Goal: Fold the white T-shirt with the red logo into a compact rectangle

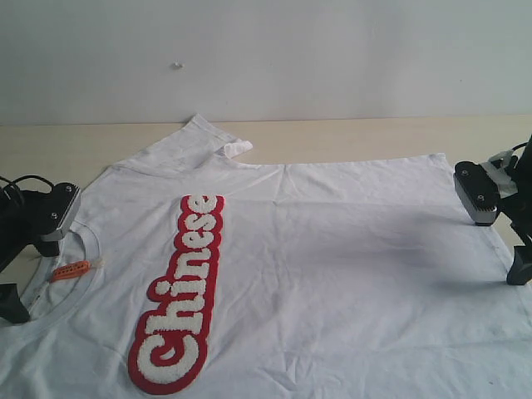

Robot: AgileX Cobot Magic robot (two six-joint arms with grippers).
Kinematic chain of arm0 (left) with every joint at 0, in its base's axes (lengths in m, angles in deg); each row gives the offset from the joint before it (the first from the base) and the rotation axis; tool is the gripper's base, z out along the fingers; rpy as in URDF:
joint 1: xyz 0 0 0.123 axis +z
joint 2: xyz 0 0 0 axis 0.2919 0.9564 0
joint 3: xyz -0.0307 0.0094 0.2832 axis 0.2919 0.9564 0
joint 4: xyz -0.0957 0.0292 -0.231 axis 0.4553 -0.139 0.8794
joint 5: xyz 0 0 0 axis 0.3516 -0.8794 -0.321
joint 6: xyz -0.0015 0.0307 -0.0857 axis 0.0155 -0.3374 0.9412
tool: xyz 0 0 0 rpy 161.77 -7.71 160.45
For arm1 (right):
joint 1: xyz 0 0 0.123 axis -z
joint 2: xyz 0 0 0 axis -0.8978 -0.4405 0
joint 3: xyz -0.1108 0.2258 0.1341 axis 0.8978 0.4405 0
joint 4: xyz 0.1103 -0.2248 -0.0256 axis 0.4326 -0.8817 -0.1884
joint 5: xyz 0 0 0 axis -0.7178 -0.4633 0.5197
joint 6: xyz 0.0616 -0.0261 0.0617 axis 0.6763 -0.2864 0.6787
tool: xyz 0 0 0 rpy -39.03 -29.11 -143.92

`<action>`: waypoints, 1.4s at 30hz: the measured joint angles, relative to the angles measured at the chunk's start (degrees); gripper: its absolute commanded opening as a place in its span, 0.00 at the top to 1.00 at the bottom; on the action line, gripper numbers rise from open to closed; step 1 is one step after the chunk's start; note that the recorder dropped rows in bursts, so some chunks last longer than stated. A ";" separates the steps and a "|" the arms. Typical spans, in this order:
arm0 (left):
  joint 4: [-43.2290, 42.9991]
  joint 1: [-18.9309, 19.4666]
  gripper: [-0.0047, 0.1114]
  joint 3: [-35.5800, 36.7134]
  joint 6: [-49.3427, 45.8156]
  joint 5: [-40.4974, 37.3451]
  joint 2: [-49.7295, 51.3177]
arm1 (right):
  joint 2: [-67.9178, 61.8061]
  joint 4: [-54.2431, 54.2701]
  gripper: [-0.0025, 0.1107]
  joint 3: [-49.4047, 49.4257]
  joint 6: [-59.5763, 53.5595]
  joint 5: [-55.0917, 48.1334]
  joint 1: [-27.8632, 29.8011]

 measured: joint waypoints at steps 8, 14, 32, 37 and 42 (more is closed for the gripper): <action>0.00 0.00 0.06 0.00 0.00 0.00 0.00 | 0.00 0.00 0.05 0.00 0.00 -0.07 0.00; 0.00 0.00 0.06 0.00 0.00 0.11 0.00 | 0.00 0.00 0.05 0.00 0.00 -0.07 0.00; 0.82 0.00 0.06 0.00 -1.58 0.54 0.00 | 0.00 -0.11 0.05 0.00 0.00 -0.07 0.00; 0.94 0.00 0.06 0.00 -0.73 0.54 0.00 | 0.00 -0.11 0.05 0.00 0.00 -0.07 0.00; 1.04 0.00 0.16 0.00 1.40 0.79 0.00 | 0.00 -0.11 0.05 0.00 0.00 -0.07 0.00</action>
